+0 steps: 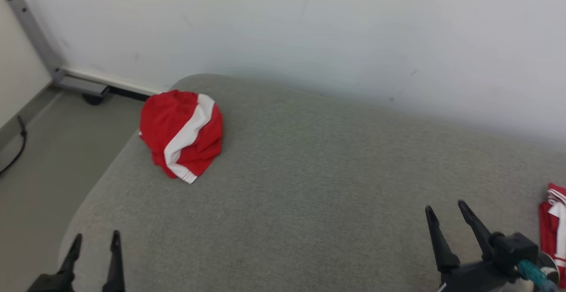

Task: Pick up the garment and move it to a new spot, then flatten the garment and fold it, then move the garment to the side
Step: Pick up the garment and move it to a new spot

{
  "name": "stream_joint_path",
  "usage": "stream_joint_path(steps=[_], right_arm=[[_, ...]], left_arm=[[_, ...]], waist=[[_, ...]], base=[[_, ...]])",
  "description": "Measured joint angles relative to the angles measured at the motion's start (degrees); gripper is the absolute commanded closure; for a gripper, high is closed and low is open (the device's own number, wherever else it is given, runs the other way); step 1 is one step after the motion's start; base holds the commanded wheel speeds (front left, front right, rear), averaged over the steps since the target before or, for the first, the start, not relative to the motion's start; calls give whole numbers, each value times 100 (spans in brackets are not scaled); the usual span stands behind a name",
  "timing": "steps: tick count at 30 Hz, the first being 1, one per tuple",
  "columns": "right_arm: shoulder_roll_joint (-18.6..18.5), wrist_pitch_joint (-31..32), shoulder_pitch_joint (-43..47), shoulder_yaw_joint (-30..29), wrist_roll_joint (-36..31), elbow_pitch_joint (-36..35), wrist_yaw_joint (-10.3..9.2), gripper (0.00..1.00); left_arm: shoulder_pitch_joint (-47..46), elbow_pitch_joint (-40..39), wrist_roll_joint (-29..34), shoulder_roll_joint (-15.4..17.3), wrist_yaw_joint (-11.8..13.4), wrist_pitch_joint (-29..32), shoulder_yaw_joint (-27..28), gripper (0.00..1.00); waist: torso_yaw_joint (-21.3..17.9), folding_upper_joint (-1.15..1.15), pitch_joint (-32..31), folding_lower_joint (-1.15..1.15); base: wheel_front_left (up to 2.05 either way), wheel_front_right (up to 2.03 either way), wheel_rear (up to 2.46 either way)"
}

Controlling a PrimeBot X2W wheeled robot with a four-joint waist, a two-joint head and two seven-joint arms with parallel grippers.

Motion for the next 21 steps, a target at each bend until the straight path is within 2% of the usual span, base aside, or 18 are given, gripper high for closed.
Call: stream_joint_path(steps=[8,16,21], right_arm=[[43,-1,-653,207,-156,307,170,0],[54,0,-719,213,-158,556,259,0],[76,0,-664,192,-158,586,259,0]], left_arm=[[82,25,-175,7,43,-1,289,0],[68,25,-264,-60,33,-18,312,0],[-509,111,-354,83,-360,162,214,0]], waist=[[491,0,147,0],[571,0,187,0],[517,0,147,0]], base=[[0,0,0],[0,0,0],[0,0,0]])
